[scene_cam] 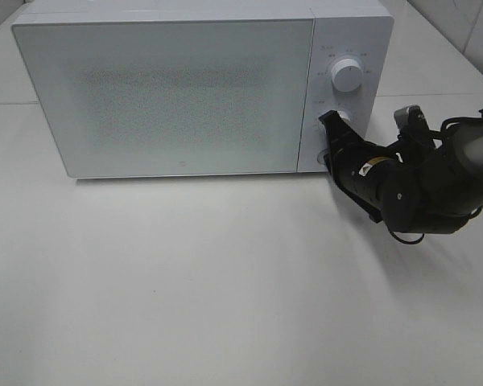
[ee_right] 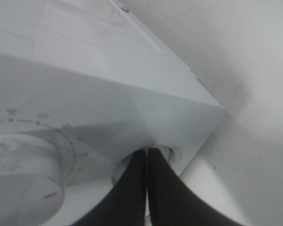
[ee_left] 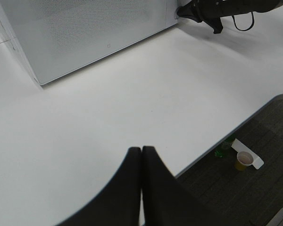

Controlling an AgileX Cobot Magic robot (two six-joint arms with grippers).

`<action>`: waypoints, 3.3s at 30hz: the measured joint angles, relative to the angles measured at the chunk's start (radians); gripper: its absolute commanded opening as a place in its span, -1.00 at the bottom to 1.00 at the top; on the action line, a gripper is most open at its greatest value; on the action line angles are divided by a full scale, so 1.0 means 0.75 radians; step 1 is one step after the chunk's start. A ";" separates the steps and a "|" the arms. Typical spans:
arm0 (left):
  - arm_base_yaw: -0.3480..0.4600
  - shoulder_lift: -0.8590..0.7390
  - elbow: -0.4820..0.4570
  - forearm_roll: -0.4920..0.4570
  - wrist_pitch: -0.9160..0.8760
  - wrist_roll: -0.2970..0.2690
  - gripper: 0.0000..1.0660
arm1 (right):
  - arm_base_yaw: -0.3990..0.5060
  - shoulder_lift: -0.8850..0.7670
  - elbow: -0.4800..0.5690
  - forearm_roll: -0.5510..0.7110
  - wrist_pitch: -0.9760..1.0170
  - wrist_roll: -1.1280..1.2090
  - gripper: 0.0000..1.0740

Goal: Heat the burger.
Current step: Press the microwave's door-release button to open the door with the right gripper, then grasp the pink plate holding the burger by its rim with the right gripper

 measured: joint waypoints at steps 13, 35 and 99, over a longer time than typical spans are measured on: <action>0.000 0.000 0.000 0.000 0.000 0.000 -0.99 | 0.004 0.055 -0.039 0.003 0.003 0.037 -1.00; 0.000 0.000 0.000 0.000 0.000 0.000 -0.99 | -0.044 0.065 -0.043 -0.112 -0.027 0.147 -1.00; 0.000 0.000 0.000 0.000 0.000 0.000 -0.99 | -0.085 -0.505 -0.289 -0.460 1.999 -1.304 -0.91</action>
